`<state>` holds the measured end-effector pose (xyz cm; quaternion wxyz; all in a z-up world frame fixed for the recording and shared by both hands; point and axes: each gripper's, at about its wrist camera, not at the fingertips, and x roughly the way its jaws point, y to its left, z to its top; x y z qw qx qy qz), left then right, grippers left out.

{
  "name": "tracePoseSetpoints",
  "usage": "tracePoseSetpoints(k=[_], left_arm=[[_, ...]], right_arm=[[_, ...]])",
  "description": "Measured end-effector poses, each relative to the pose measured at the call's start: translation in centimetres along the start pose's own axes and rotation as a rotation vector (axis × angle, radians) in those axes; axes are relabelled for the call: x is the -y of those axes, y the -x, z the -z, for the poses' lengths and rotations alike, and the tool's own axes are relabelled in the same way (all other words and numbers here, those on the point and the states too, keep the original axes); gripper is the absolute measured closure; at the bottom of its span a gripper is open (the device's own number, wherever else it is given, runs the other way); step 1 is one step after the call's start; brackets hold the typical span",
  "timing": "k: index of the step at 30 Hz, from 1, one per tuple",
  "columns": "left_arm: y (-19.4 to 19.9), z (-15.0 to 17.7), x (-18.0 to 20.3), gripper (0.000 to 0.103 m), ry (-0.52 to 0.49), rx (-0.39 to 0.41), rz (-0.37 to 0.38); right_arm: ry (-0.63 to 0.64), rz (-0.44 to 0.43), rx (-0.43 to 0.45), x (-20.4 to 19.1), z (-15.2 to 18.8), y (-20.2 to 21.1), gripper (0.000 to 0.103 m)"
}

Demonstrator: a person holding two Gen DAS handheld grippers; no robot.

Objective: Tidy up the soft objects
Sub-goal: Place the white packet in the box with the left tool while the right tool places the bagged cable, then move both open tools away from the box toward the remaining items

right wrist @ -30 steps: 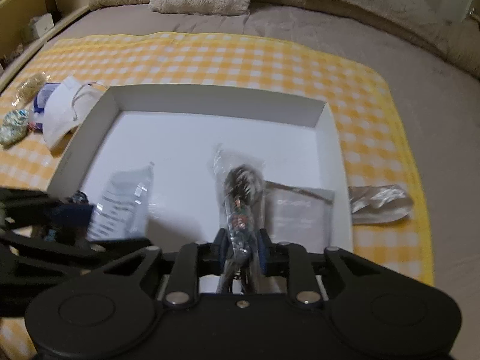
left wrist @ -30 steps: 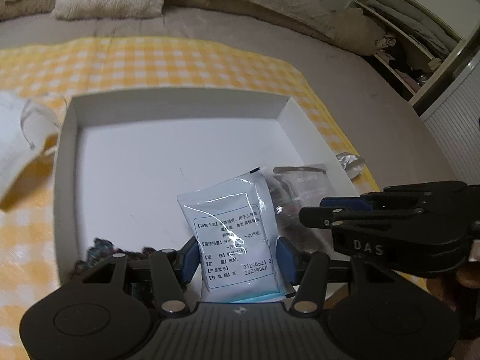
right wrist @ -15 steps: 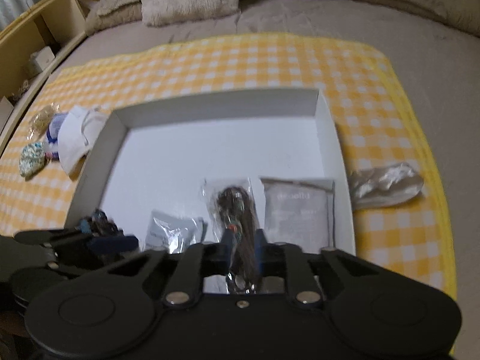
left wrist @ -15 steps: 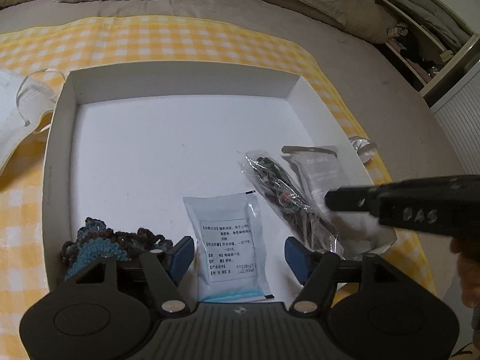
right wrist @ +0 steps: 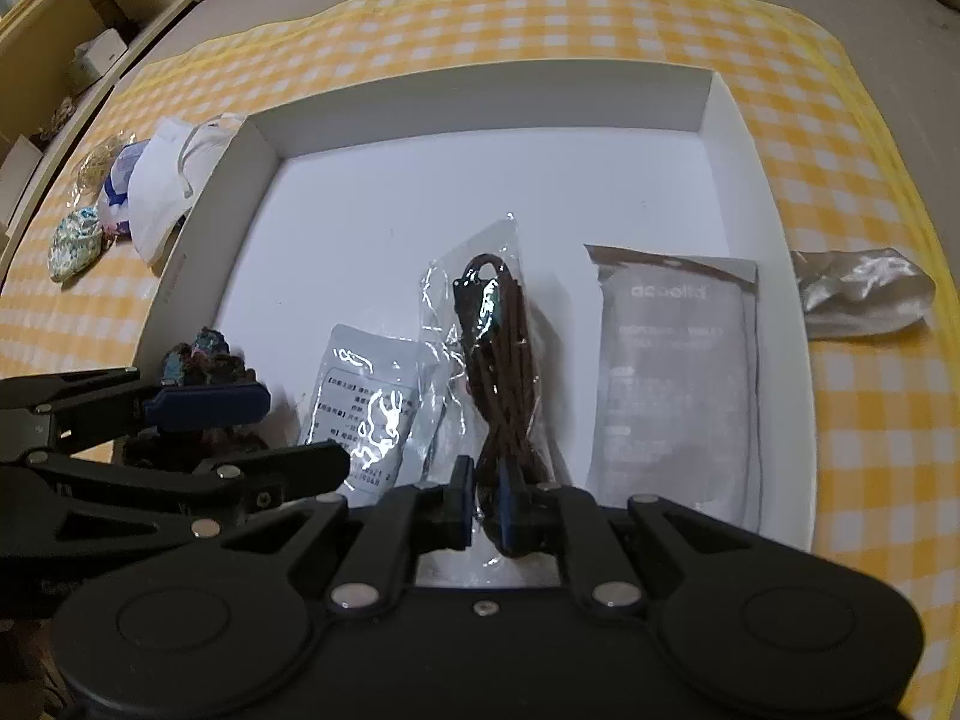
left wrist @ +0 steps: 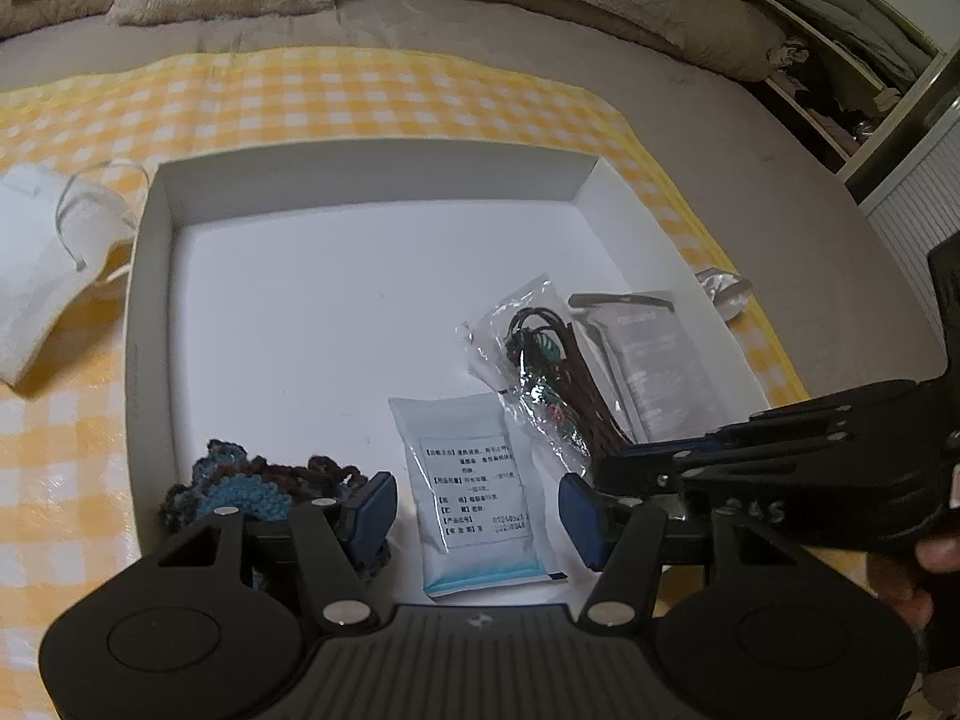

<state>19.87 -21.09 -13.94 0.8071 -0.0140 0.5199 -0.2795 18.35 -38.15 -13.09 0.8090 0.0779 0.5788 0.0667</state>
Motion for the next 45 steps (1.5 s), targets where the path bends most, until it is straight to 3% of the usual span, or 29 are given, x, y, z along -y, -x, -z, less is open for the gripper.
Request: tracePoseSetpoints(k=[5,13,15,21,26,30,34,39,45], left_arm=[[1.3,0.0,0.2,0.043,-0.011,0.028,0.003],[4.2,0.4,0.4,0.041,-0.033,0.085,-0.019],[4.9,0.6,0.4,0.04,-0.036,0.097,-0.027],[6.9,1.3,0.2,0.022,-0.047,0.146,-0.055],[8.6,1.7,-0.2,0.005,-0.042,0.192,-0.082],[10.0,2.0,-0.5,0.0,-0.051,0.245,-0.12],[11.1,2.0,-0.9,0.0,-0.071,0.279,-0.162],[12.3,1.9,-2.2,0.0,-0.028,0.301,-0.175],[13.7,1.8,-4.5,0.0,-0.033,0.338,-0.232]], right_arm=[[-0.041,-0.029,0.074,0.6,0.1,2.6,0.09],[-0.071,-0.02,0.221,1.4,1.7,7.3,0.075],[-0.07,-0.018,0.248,1.1,2.2,8.0,0.064],[-0.059,0.025,0.337,0.5,3.5,9.8,0.034],[-0.037,0.047,0.388,-0.1,4.2,10.7,0.016],[-0.018,0.056,0.439,-0.7,4.8,11.5,0.001],[-0.007,0.066,0.477,-1.2,5.2,12.0,0.0],[0.02,0.09,0.521,-2.2,5.2,12.4,0.0],[0.017,0.066,0.579,-3.3,4.4,12.7,0.0]])
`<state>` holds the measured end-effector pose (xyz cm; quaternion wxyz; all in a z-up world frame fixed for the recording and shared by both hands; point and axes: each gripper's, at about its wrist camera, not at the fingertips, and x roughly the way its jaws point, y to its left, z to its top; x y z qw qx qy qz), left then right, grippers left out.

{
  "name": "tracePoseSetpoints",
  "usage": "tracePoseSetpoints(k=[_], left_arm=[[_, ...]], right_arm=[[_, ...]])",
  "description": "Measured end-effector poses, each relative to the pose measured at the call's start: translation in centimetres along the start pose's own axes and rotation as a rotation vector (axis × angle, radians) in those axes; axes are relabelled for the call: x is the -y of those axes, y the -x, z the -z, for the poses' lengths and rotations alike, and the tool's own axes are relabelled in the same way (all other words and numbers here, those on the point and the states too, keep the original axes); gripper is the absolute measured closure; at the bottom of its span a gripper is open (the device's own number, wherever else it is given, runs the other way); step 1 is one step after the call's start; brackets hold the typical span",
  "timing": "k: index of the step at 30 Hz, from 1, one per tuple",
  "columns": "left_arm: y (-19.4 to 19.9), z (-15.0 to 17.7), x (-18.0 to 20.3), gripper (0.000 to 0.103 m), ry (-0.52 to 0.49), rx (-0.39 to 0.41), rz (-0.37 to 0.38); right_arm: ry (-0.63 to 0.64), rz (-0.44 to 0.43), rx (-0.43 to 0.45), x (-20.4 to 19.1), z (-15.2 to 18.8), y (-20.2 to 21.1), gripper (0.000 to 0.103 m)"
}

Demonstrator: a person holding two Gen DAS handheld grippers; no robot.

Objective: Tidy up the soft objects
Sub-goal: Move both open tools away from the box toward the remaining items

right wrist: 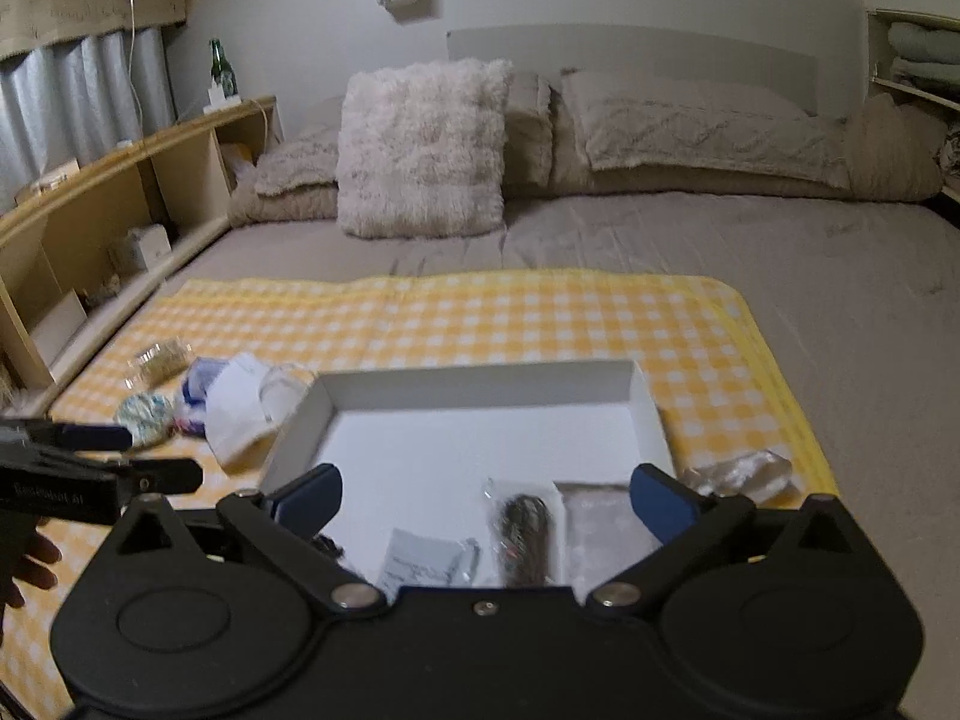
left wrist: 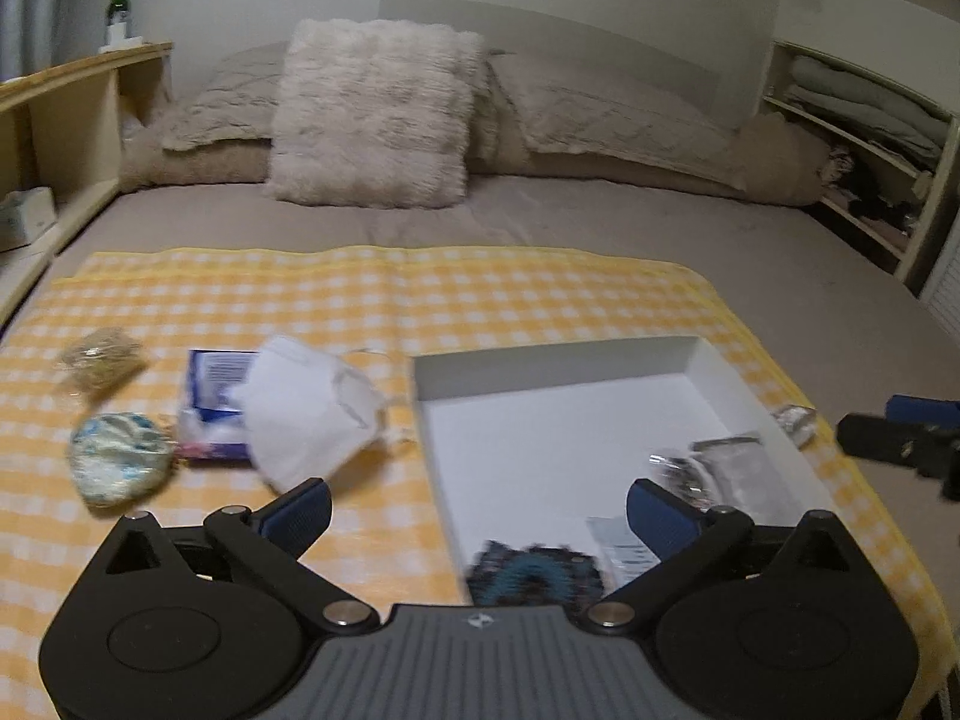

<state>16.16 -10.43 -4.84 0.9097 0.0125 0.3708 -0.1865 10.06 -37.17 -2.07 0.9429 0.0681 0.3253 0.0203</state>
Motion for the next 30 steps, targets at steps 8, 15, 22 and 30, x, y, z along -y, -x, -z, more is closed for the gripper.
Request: tracePoseSetpoints(k=[8,15,22,30], left_arm=[[1.0,-0.7,-6.2,0.0,0.075,0.04,-0.1],[2.1,-1.1,-12.4,0.0,0.139,0.083,-0.209],[2.4,-1.2,-17.9,0.0,0.202,0.094,-0.313],[0.4,-1.1,-21.3,0.0,0.213,0.065,-0.388]], right_arm=[[-0.05,-0.052,0.03,-2.3,-1.5,-2.1,0.0],[-0.067,-0.106,0.047,-5.6,-2.9,-4.8,0.0],[-0.055,-0.079,0.083,-9.9,-4.2,-7.4,0.0],[0.097,-0.154,0.092,-14.2,-4.8,-11.0,0.0]])
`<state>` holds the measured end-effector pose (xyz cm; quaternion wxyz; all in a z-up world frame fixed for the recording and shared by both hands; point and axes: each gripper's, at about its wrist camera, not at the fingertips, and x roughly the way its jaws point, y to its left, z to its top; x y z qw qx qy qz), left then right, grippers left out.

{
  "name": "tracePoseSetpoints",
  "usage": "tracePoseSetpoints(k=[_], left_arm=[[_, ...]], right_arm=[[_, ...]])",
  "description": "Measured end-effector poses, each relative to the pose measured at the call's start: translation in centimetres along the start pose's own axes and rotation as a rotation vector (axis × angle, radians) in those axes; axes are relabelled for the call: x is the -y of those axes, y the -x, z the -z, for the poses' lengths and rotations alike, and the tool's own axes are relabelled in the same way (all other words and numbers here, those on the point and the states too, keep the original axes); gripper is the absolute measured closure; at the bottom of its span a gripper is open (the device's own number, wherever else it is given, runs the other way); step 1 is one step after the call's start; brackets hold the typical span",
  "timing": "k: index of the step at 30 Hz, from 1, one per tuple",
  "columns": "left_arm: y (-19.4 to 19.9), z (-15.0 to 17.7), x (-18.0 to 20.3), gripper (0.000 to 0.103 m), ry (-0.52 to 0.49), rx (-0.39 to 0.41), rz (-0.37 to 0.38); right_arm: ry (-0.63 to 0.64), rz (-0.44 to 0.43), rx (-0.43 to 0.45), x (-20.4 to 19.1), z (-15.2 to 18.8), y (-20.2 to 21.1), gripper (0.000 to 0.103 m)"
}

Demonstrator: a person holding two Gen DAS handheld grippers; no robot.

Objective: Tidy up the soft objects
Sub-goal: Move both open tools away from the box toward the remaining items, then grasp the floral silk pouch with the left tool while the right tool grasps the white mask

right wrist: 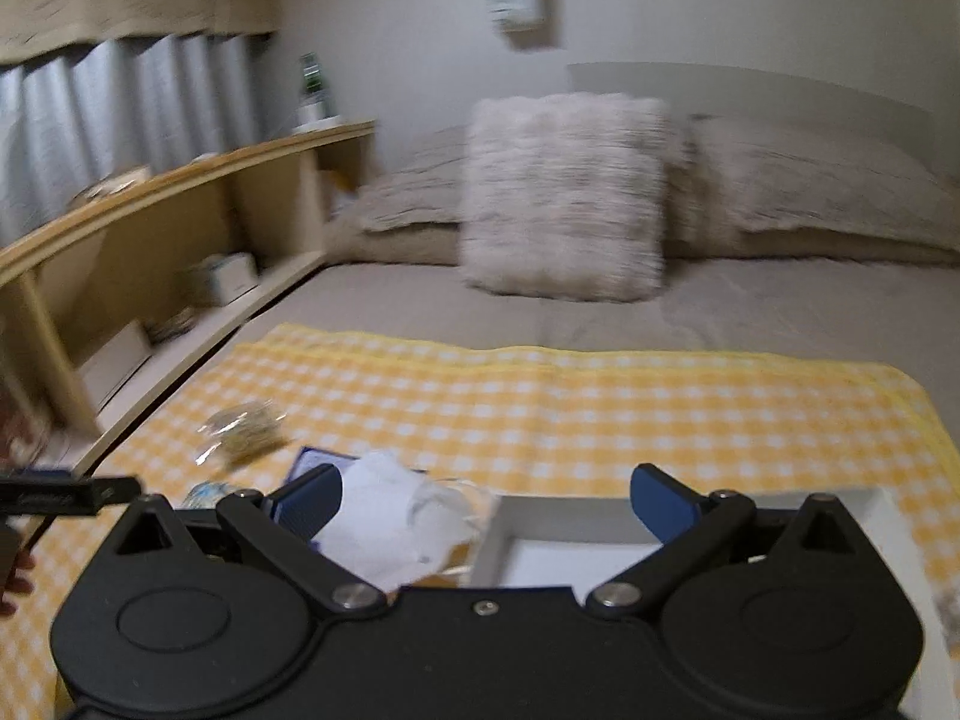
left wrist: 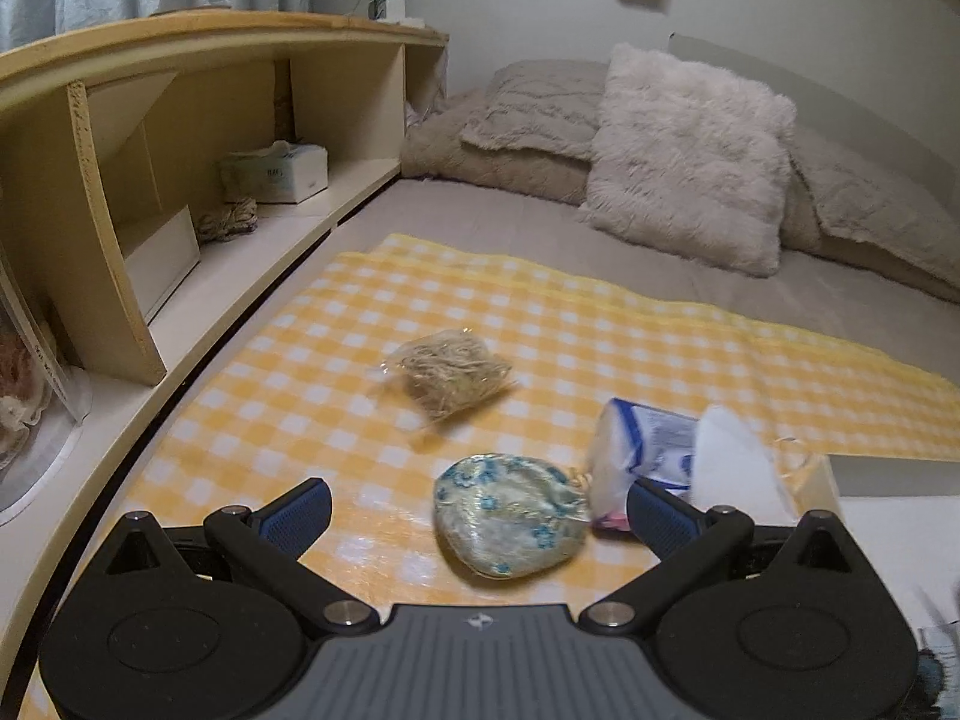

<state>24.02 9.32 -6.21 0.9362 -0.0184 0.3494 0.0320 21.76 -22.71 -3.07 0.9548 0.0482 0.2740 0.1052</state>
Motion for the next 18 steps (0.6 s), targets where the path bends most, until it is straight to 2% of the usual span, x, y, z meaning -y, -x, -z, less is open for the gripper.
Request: tracePoseSetpoints(k=[6,11,13,18], left_arm=[[-3.0,0.0,0.2,0.0,-0.04,-0.042,-0.03],[-5.4,0.1,1.2,0.0,-0.104,-0.081,-0.028],[-6.5,0.2,1.6,0.0,-0.123,-0.103,-0.026],[-8.8,0.4,1.9,0.0,-0.107,-0.144,-0.014]], right_arm=[[0.103,-0.07,-0.021,-2.8,-0.1,-3.7,0.0],[0.292,-0.055,-0.119,-5.6,0.5,-7.6,0.0],[0.318,-0.066,-0.14,-5.9,0.9,-8.8,0.001],[0.332,-0.108,-0.207,-5.8,1.4,-12.1,0.013]])
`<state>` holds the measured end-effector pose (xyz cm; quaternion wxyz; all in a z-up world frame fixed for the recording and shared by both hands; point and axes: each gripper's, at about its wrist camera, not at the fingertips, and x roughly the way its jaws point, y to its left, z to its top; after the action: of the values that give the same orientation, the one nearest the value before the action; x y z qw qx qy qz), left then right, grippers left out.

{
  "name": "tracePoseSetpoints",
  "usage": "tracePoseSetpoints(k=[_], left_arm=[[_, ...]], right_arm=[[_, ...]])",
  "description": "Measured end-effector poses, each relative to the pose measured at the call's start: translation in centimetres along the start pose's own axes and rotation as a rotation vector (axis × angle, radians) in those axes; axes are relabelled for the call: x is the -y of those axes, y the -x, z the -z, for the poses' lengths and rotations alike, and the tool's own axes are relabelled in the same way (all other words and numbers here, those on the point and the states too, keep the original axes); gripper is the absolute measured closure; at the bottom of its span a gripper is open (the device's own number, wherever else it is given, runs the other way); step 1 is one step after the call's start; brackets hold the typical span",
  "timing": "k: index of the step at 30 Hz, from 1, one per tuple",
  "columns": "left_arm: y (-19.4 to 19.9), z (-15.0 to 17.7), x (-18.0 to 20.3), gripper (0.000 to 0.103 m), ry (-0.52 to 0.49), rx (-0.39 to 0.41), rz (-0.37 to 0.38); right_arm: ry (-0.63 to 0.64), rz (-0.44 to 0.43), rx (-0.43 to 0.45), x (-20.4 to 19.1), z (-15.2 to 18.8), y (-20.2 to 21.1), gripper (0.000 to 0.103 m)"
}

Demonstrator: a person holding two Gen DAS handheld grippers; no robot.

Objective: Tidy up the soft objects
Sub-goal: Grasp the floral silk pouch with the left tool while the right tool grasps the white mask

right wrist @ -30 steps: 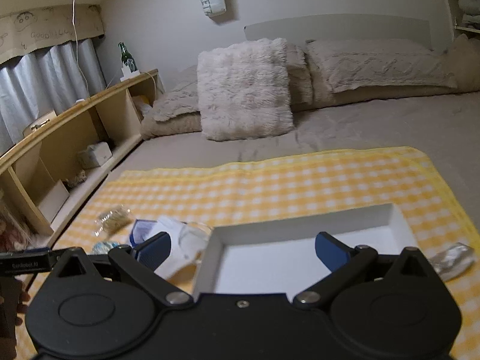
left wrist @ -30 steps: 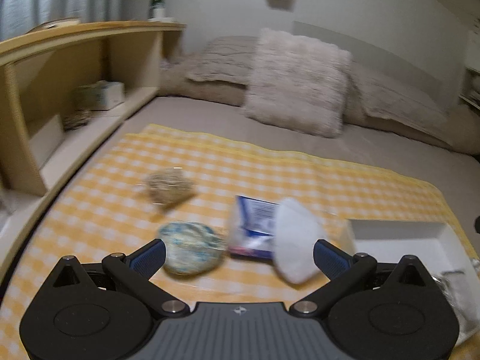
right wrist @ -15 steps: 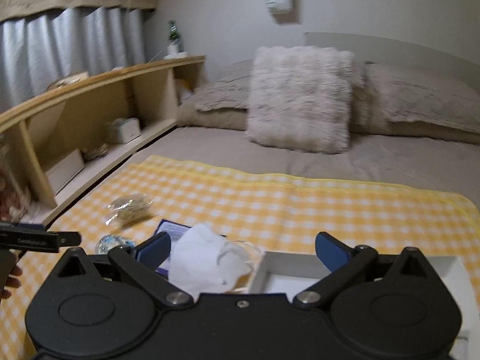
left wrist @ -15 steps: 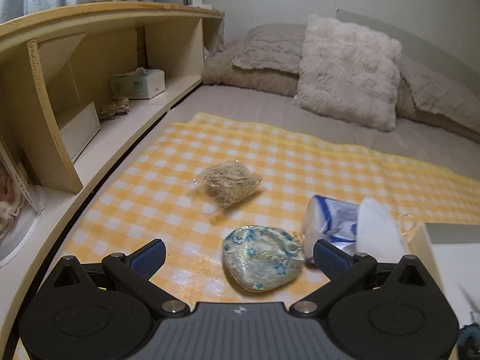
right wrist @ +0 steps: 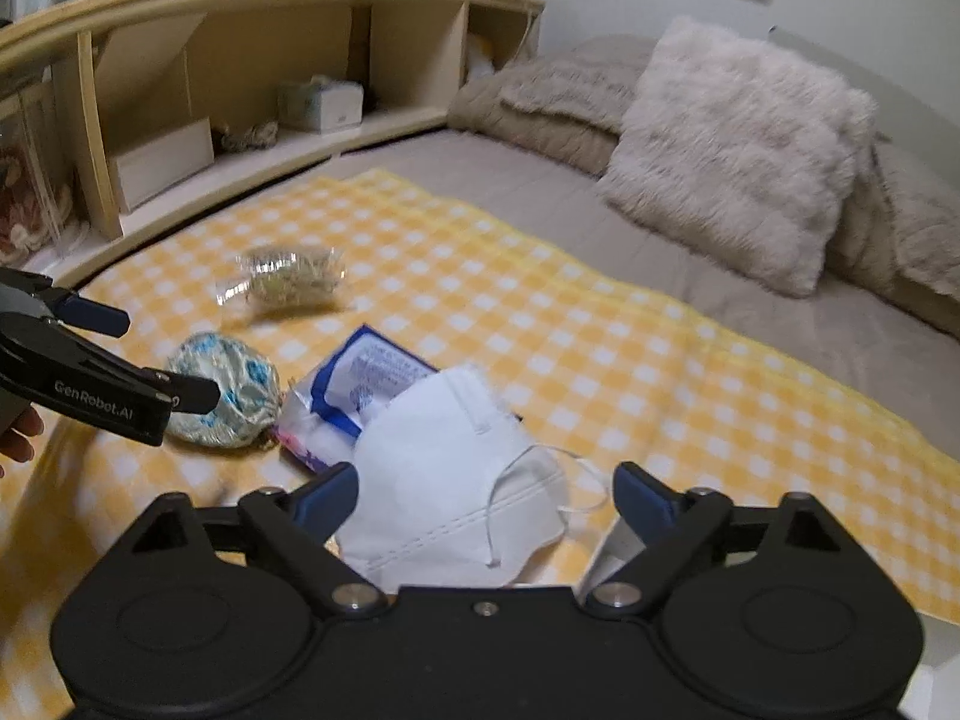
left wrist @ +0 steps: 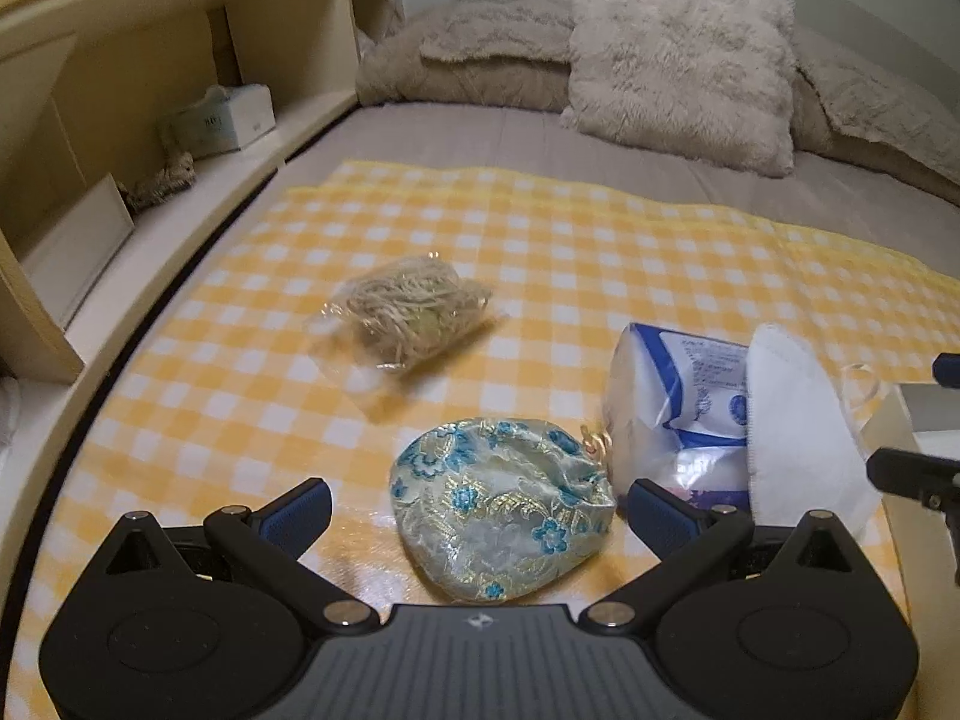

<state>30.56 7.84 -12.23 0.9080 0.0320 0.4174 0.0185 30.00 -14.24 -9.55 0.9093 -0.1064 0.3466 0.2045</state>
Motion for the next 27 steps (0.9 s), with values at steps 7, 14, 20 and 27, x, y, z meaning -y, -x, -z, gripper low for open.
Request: tracePoseSetpoints(k=[7,14,20,27], left_arm=[[-3.2,-0.1,1.0,0.0,-0.048,-0.043,-0.004],[-5.1,0.1,1.6,0.006,-0.072,-0.101,-0.014],[-4.9,-0.3,1.7,0.029,-0.033,-0.118,-0.004],[-3.4,-0.5,1.9,0.033,-0.03,-0.125,0.004]], right_arm=[[0.031,-0.067,-0.054,-0.2,0.7,-3.5,0.018],[0.059,-0.113,-0.101,-0.7,1.2,-5.4,0.049],[0.075,-0.141,-0.142,-0.6,1.7,-5.5,0.076],[0.07,-0.156,-0.122,-0.4,1.2,-3.7,0.088]])
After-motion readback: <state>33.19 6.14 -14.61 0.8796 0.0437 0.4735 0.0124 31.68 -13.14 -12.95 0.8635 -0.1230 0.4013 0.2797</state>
